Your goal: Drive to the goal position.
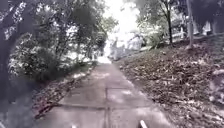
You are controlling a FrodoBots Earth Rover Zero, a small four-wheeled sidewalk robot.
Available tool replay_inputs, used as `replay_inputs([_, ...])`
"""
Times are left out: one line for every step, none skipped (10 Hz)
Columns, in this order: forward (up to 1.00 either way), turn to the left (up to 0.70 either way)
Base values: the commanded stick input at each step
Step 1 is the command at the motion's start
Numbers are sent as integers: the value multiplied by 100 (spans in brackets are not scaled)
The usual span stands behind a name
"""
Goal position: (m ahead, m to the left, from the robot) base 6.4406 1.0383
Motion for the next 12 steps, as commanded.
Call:
replay_inputs([85, 0])
replay_inputs([85, 0])
replay_inputs([85, 0])
replay_inputs([85, 0])
replay_inputs([85, -17])
replay_inputs([85, -33])
replay_inputs([85, -9])
replay_inputs([85, 0])
replay_inputs([85, 0])
replay_inputs([85, 0])
replay_inputs([85, 0])
replay_inputs([85, 0])
